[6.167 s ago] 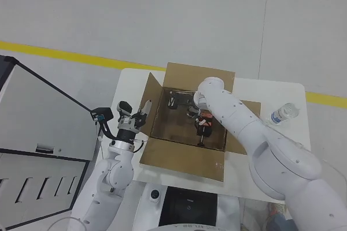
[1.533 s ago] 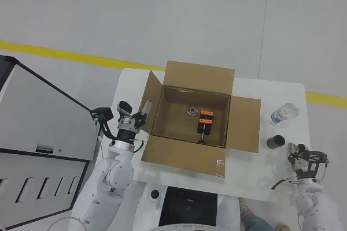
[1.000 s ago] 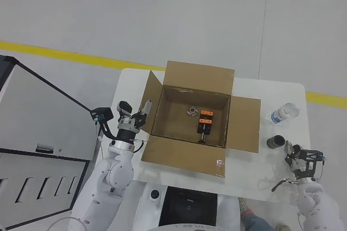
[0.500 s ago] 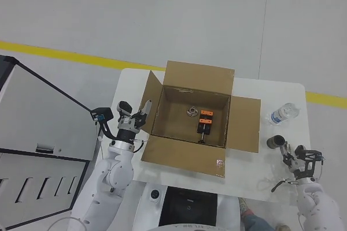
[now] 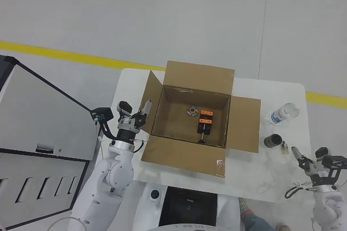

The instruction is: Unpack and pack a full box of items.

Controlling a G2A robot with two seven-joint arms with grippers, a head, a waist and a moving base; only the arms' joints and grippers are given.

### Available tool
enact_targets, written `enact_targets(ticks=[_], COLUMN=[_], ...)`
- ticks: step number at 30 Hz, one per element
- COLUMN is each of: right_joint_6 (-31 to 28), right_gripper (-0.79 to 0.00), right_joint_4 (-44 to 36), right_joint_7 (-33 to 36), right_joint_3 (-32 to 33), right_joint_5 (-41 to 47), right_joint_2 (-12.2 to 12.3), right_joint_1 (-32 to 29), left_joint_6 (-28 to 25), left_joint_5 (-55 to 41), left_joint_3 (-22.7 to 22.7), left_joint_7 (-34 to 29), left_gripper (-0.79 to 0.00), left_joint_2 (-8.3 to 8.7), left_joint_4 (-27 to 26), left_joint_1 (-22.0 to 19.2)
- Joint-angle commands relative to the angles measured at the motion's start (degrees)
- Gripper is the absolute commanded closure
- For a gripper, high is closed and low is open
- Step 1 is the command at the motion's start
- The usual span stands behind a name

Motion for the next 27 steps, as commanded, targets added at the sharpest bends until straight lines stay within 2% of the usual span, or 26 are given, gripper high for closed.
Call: enact_targets(ticks=[1, 4, 9, 14, 19, 25, 26, 27], right_joint_6=[-2.0, -3.1, -0.9, 2.4, 5.3, 9.3, 10.2, 11.3], right_gripper=[-0.782, -0.785, -0.785, -0.776, -0.714, -0.656, -0.625, -0.474], right_joint_4=[-3.1, -8.5, -17.0, -24.1, -29.4, -34.9, -35.6, -36.5], right_joint_7=[1.1, 3.0, 12.6, 21.8, 27.0, 27.7, 28.0, 28.3], right_joint_3=[2.0, 5.7, 10.8, 11.5, 6.5, -3.4, -4.9, -6.8], right_joint_5=[3.9, 10.4, 25.1, 33.0, 33.1, 26.7, 25.4, 25.3], right_joint_2=[0.1, 0.3, 0.7, 1.1, 1.2, 0.6, 0.5, 0.4], right_joint_1=[-1.6, -3.4, -2.6, 0.0, 3.2, 4.9, 4.9, 4.8], left_joint_6=[0.0, 0.0, 0.0, 0.0, 0.0, 0.0, 0.0, 0.0], left_joint_5=[0.0, 0.0, 0.0, 0.0, 0.0, 0.0, 0.0, 0.0], left_joint_3=[0.0, 0.0, 0.0, 0.0, 0.0, 0.0, 0.0, 0.0], left_joint_7=[0.0, 0.0, 0.0, 0.0, 0.0, 0.0, 0.0, 0.0], left_gripper=[-0.785, -0.785, -0.785, -0.785, -0.785, -0.785, -0.785, -0.785], left_joint_2=[0.0, 0.0, 0.0, 0.0, 0.0, 0.0, 0.0, 0.0], left_joint_4=[0.0, 0.0, 0.0, 0.0, 0.0, 0.0, 0.0, 0.0], left_joint_1=[0.0, 0.0, 0.0, 0.0, 0.0, 0.0, 0.0, 0.0])
